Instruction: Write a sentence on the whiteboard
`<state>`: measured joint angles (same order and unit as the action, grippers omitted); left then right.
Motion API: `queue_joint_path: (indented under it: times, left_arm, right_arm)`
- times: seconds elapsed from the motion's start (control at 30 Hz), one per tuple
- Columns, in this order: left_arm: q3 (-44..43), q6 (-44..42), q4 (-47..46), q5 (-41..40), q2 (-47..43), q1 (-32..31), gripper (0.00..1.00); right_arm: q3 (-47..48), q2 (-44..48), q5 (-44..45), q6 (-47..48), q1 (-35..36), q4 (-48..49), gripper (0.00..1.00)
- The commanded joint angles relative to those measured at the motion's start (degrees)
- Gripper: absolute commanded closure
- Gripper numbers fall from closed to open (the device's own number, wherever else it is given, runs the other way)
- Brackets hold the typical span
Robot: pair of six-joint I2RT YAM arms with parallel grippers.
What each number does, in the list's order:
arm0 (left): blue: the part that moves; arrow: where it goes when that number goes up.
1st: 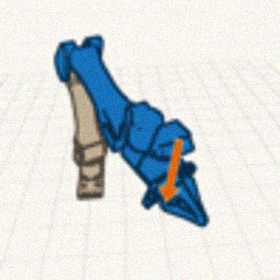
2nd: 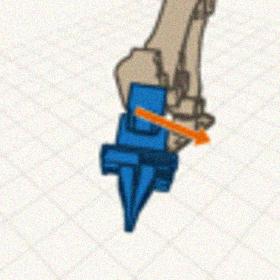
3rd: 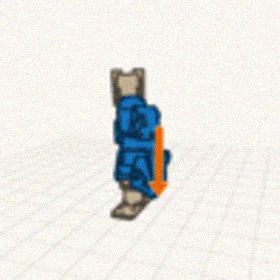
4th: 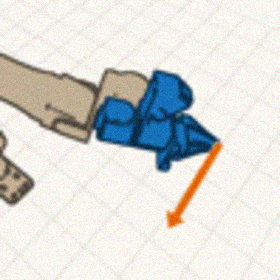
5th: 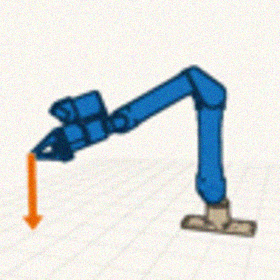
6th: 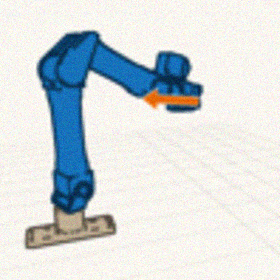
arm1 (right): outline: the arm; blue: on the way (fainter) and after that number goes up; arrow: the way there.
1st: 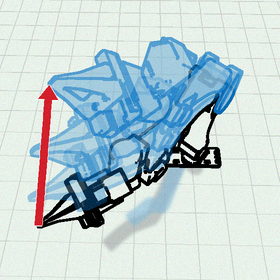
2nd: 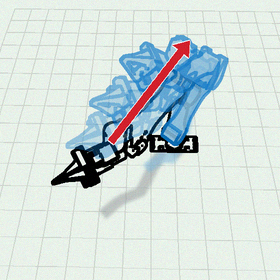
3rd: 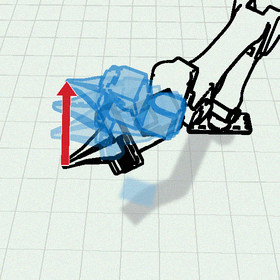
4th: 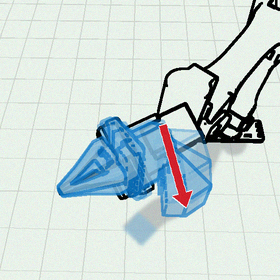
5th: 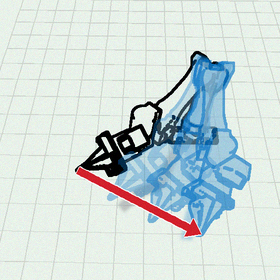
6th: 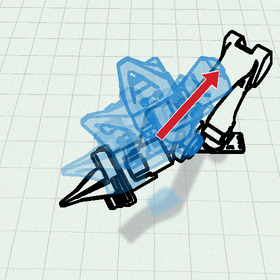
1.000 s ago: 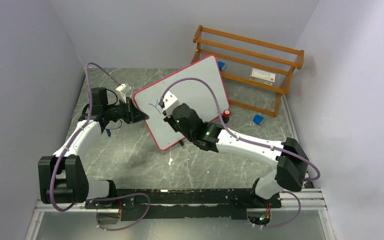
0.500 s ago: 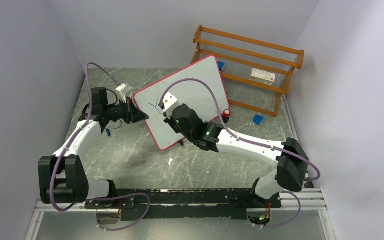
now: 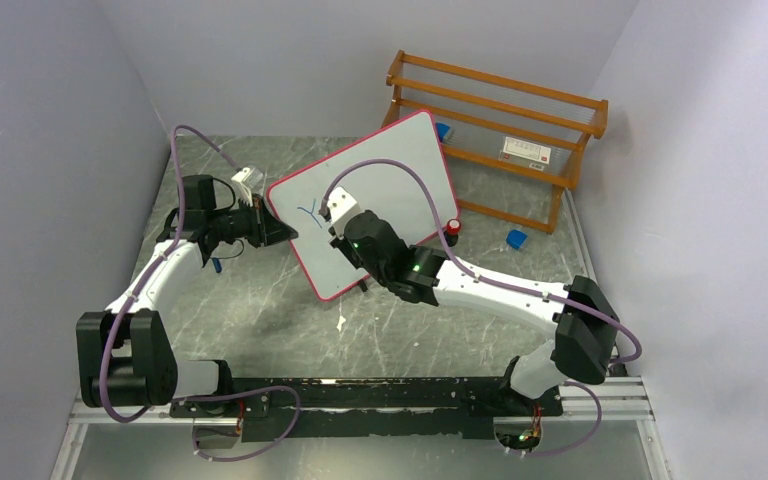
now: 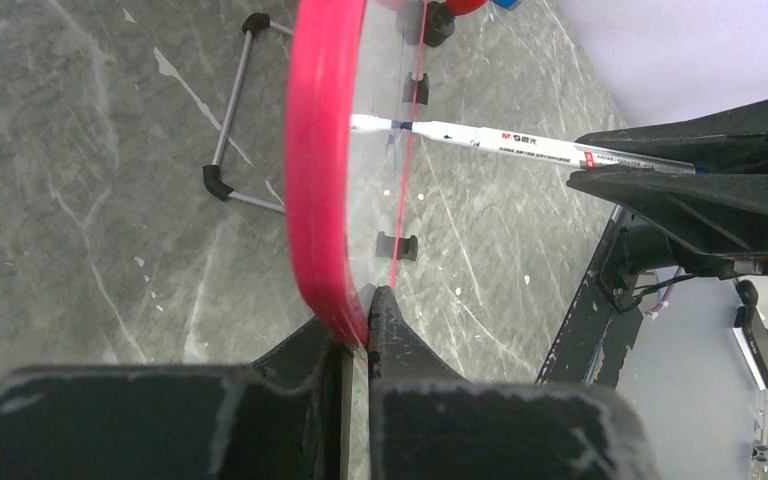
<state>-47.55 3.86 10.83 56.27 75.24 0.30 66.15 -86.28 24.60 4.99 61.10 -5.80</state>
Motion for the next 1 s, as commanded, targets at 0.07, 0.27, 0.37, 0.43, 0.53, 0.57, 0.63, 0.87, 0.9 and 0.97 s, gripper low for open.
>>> queue_joint_path:
  times: [0.07,0.27,0.37,0.43,0.53,0.57,0.63,0.87,0.9,0.97]
  left_arm:
    - [-0.02,-5.19,2.00,-5.46,1.70,-1.65,0.95]
    - [0.01,-5.18,2.00,-5.35,1.66,-1.70,0.95]
    - [0.02,-5.17,1.99,-5.42,1.65,-1.66,0.95]
    - [0.00,-5.18,2.00,-5.41,1.66,-1.70,0.95]
    - [0.00,-5.18,2.00,-5.40,1.62,-1.79,0.95]
    - [0.02,-5.18,2.00,-5.40,1.66,-1.79,0.95]
    - [0.00,-5.34,2.07,-5.30,1.74,-1.79,0.95]
    - [0.00,-5.27,2.05,-5.42,1.75,-1.85,0.95]
    - [-0.08,-5.34,2.08,-5.47,1.75,-1.80,0.95]
    - [0.00,-5.34,2.05,-5.48,1.61,-1.88,0.95]
  right_arm:
    - [-0.87,0.51,3.05,0.19,-0.36,-0.45,1.00]
    - [-0.73,0.61,4.43,-0.16,-0.89,1.44,1.00]
    - [-0.59,0.58,4.75,-0.08,-0.90,2.37,1.00]
    - [-0.38,0.51,4.68,0.01,-1.02,2.87,1.00]
    - [-0.03,0.20,4.73,0.19,-1.07,3.56,1.00]
    - [0.13,0.04,4.71,0.19,-0.99,3.73,1.00]
    - [0.40,-0.22,4.52,0.26,-1.05,4.04,1.00]
    - [1.59,-0.94,3.78,0.45,-1.07,4.78,1.00]
    - [1.68,-0.97,3.64,0.45,-1.05,4.91,1.00]
    - [1.91,-1.12,3.39,0.45,-1.03,5.01,1.00]
